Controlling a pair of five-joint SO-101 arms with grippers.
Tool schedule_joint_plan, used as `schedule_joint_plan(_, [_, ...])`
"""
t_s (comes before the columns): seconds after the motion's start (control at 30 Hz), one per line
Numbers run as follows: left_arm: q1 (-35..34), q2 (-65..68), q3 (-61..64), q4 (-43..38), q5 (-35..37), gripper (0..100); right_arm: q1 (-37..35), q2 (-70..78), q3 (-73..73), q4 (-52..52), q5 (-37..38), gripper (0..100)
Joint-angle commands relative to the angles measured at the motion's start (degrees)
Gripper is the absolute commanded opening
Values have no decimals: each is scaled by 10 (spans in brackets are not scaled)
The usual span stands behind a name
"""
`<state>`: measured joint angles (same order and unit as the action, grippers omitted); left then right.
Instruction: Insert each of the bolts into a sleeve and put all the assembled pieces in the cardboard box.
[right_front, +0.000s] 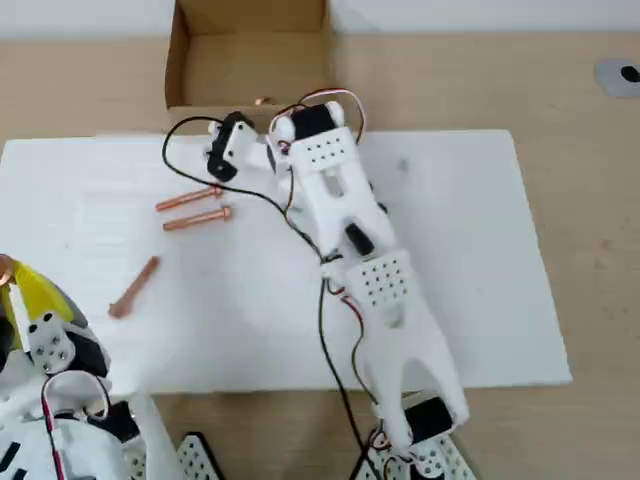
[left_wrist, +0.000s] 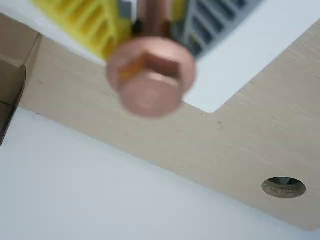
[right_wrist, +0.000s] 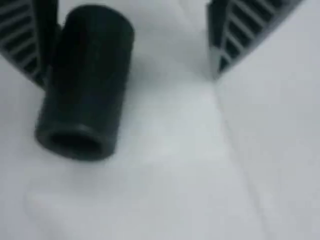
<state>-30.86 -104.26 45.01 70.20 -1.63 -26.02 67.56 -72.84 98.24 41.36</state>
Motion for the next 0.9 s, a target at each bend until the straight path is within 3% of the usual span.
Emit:
schedule_joint_plan(0.0, [-8,-2,-2,-1,-7,5,-3,4,-8,-7,15,128])
schedule_joint_plan(0.37, [-8,-2,0,-1,-8,5,-3,2,-8,-14,15,16])
schedule_joint_plan(0.53, [-8,-1,0,0,-8,5,-3,0,-11,-14,15,11])
schedule_joint_plan(0.7, [-4,-1,-1,0,-18,5,0,0,-116,35,6,11])
schedule_joint_plan(0.87, [-8,-2,-4,-2,-31,5,14,-8,-233,42,-79,11])
